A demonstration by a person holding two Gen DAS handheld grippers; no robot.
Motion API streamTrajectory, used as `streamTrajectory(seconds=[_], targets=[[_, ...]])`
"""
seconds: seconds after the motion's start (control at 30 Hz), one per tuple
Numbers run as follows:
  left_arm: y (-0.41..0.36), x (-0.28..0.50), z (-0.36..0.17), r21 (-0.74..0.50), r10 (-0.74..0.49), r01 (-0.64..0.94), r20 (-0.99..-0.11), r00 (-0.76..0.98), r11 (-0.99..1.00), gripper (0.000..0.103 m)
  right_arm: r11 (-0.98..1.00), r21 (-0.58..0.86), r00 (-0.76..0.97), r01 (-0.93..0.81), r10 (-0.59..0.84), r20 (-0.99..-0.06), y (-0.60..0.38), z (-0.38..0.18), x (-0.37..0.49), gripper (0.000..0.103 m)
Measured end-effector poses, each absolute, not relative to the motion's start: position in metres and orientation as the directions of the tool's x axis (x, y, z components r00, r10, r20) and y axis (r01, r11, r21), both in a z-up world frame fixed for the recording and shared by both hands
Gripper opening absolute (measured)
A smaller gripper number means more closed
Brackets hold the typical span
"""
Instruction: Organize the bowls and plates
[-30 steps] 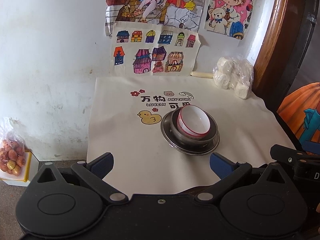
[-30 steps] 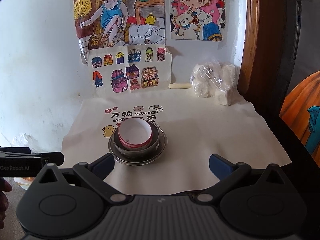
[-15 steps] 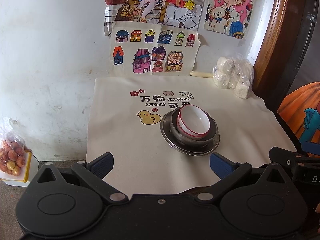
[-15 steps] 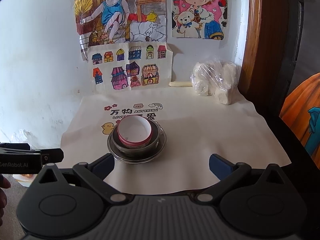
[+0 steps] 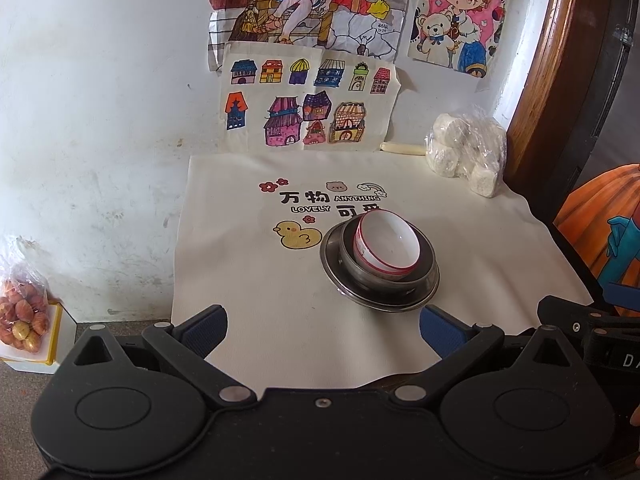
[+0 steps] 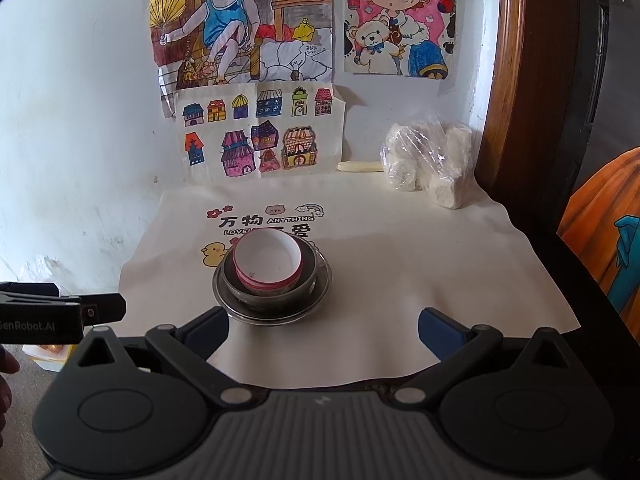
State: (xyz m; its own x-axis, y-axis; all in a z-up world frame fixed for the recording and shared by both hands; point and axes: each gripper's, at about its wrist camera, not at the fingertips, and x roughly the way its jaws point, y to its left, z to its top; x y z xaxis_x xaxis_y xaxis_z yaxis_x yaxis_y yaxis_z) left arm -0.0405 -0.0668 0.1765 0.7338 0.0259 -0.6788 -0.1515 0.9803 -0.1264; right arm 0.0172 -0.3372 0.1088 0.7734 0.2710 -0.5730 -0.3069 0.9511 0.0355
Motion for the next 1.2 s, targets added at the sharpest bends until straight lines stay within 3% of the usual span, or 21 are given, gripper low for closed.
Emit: streamTrajectory(seconds=[1.2], targets=[[-0.0699, -0.0344, 0.1729, -0.131, 0.011, -0.137, -0.682, 0.731, 0.982, 0.102, 0.954, 0.026, 0.775, -0.299, 0.259, -0.577, -0.3394, 0.1093, 0.0193, 0.103]])
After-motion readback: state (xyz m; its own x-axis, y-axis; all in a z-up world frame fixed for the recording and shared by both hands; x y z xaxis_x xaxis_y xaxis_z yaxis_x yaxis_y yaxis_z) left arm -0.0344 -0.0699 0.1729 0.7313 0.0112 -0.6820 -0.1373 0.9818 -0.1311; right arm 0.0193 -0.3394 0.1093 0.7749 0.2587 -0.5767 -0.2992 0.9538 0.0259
